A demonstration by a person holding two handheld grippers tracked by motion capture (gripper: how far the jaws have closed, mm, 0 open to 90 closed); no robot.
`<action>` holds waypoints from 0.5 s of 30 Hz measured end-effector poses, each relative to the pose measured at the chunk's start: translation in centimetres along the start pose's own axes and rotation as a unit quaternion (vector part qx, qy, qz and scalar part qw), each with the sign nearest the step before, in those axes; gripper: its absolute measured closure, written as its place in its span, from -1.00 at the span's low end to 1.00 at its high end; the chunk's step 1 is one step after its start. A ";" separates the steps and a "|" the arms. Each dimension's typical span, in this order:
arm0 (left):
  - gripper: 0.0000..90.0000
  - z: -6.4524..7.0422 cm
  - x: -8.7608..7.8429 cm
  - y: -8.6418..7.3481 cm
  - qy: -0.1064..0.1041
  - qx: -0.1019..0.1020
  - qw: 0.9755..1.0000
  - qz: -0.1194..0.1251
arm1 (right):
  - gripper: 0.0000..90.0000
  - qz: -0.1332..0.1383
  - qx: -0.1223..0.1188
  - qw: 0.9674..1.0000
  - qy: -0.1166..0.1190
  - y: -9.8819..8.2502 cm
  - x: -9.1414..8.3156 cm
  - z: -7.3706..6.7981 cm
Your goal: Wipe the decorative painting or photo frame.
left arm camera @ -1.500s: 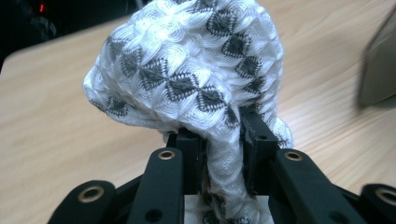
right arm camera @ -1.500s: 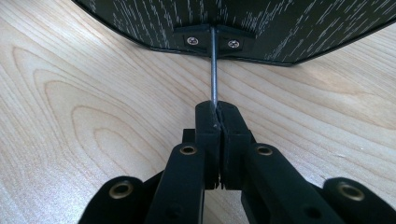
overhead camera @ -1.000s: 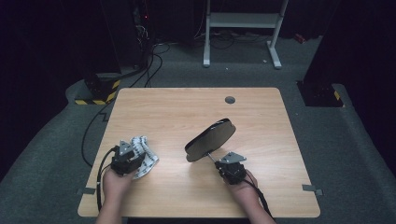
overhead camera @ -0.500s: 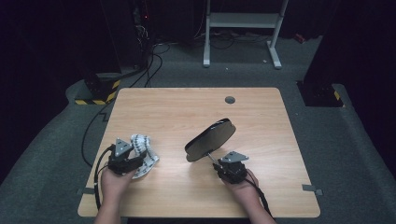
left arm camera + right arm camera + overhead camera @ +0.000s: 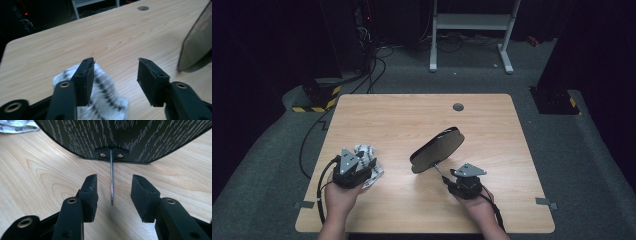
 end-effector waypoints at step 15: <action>0.19 7.2 2.3 0.2 -0.147 0.034 0.989 0.005 | 0.10 0.026 0.009 0.999 -0.028 -0.2 -2.3 0.6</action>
Point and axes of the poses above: each handheld gripper's, and its own axes: x roughly forward along the jaws, y roughly out of its top, z roughly to its right, the point moved 10 cm from there along x, roughly forward along the jaws, and after that the axes turned 5 degrees about y, right-handed, at the moved point
